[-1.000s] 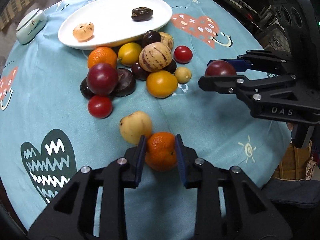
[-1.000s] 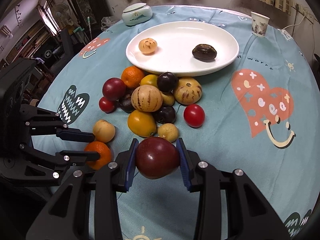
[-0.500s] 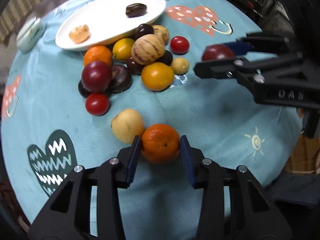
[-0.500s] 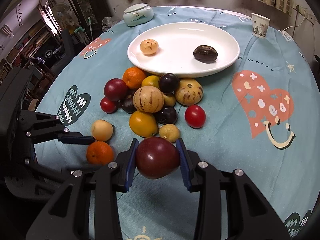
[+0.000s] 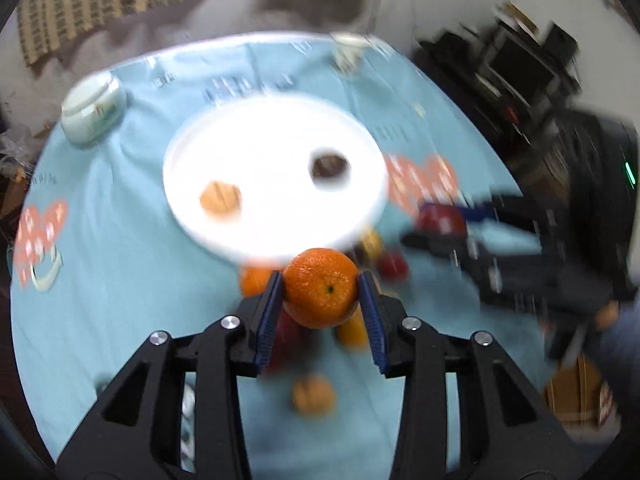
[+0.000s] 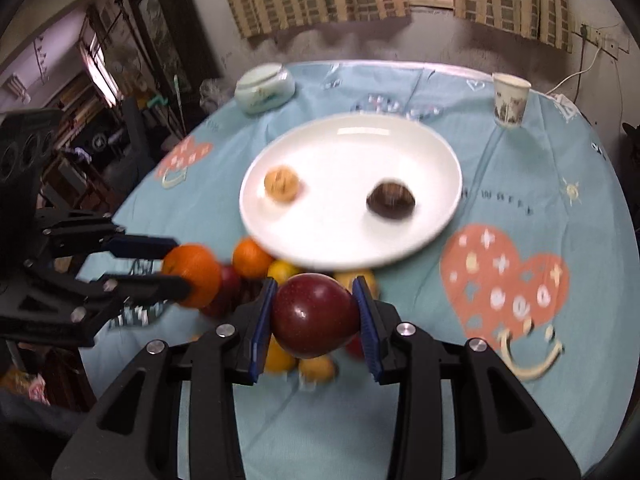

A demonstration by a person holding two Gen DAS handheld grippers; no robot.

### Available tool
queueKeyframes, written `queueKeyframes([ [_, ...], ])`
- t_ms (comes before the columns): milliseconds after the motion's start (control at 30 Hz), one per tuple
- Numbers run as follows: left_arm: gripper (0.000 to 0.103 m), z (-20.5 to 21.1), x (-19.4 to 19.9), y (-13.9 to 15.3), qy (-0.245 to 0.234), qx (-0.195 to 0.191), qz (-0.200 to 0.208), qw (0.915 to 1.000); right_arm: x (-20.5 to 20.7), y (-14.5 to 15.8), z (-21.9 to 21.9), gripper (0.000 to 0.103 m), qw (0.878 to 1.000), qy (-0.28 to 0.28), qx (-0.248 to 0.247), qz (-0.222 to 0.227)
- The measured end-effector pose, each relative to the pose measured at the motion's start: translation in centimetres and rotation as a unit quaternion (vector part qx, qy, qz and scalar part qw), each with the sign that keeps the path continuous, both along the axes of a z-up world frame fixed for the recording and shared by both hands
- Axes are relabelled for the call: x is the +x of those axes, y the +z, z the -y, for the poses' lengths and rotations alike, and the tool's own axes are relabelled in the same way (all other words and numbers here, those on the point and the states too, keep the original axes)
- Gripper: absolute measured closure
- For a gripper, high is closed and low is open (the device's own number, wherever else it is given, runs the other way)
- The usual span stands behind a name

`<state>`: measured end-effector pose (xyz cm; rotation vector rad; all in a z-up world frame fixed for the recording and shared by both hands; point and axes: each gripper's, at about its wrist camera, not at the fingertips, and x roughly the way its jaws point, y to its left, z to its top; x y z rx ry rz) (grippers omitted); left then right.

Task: Organize fruits
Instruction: 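Place the mandarin on the plate with the left tool while the right tool places the plum, then grasp the yellow pear with the left tool while the right tool grasps the striped melon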

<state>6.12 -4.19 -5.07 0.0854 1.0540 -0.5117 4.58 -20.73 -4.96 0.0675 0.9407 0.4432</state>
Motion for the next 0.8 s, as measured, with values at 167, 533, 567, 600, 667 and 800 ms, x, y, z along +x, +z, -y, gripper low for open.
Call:
queueKeyframes([
  [167, 0.063, 2.6, 7.5, -2.5, 0.048, 0.048, -0.014, 0.9976, 5.3, -2.2, -0.8, 0.064, 1.000, -0.013, -0.011, -0.024],
  [533, 0.041, 1.6, 9.3, -2.8, 0.058, 0.056, 0.003, 0.9967, 8.6, -3.6, 0.1, 0.062, 0.999, -0.031, -0.023, -0.033],
  [567, 0.041, 1.3, 9.4, -2.7, 0.062, 0.053, 0.001, 0.9966, 8.5, -3.4, 0.4, 0.060, 0.999, -0.036, -0.016, -0.029],
  [600, 0.041, 1.1, 9.4, -2.5, 0.067, 0.049, -0.002, 0.9966, 8.3, -3.3, 0.6, 0.045, 0.999, -0.037, -0.002, -0.028],
  [667, 0.041, 0.5, 9.1, -2.3, 0.077, 0.043, -0.004, 0.9961, 8.1, -2.6, 0.7, 0.033, 0.999, -0.048, 0.011, -0.010],
  [800, 0.041, -0.8, 7.1, -1.1, 0.088, 0.043, 0.008, 0.9951, 7.8, -1.2, 0.5, 0.033, 0.999, -0.053, 0.009, 0.001],
])
